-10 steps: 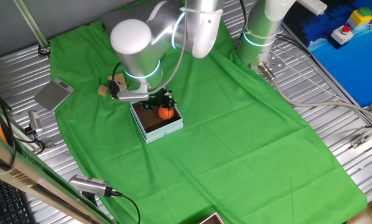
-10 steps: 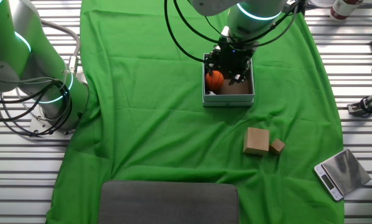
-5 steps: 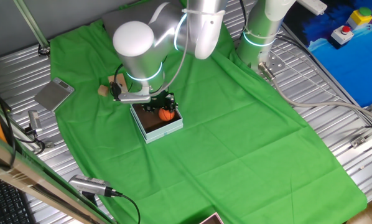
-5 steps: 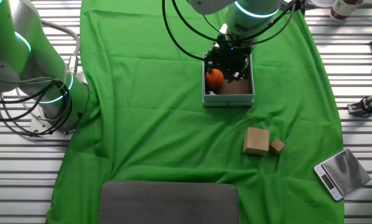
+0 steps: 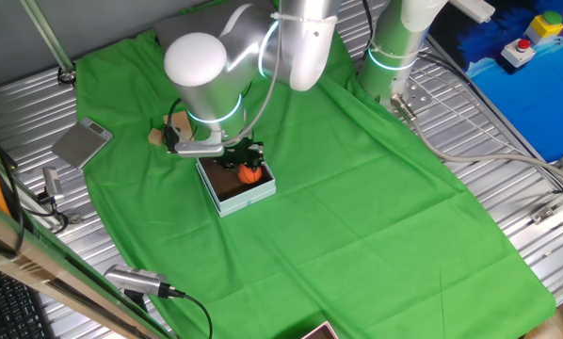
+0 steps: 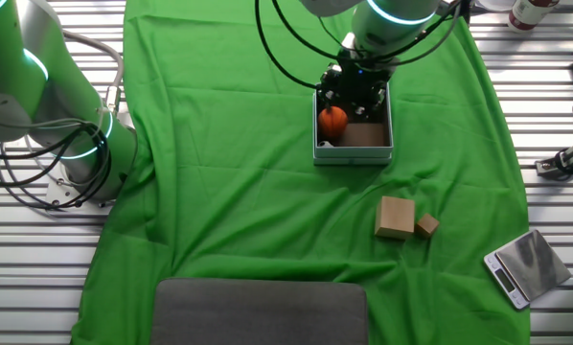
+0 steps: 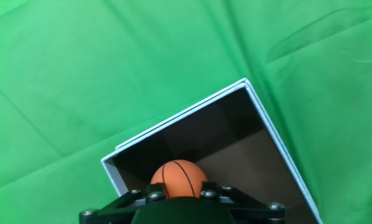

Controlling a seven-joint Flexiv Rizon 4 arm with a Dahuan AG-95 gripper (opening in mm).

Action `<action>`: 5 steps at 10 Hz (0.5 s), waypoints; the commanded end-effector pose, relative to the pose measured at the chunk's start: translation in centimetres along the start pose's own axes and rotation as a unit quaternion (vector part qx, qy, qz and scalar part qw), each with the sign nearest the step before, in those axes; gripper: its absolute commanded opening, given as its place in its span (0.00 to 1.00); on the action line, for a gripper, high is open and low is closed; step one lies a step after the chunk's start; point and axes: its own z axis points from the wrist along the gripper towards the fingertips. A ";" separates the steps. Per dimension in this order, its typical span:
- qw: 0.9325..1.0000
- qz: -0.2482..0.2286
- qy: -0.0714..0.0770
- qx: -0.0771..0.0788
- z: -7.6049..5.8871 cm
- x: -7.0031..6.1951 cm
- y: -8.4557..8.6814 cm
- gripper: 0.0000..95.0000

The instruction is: Take everything out of the gift box

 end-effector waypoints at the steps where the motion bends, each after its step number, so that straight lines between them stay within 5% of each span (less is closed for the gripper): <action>1: 1.000 0.001 -0.001 0.001 2.5 -0.1 0.0 0.00; 4: 1.000 -0.004 -0.003 0.006 2.3 -0.2 0.1 0.00; 5: 1.000 -0.003 -0.002 0.007 2.1 -0.3 0.1 0.40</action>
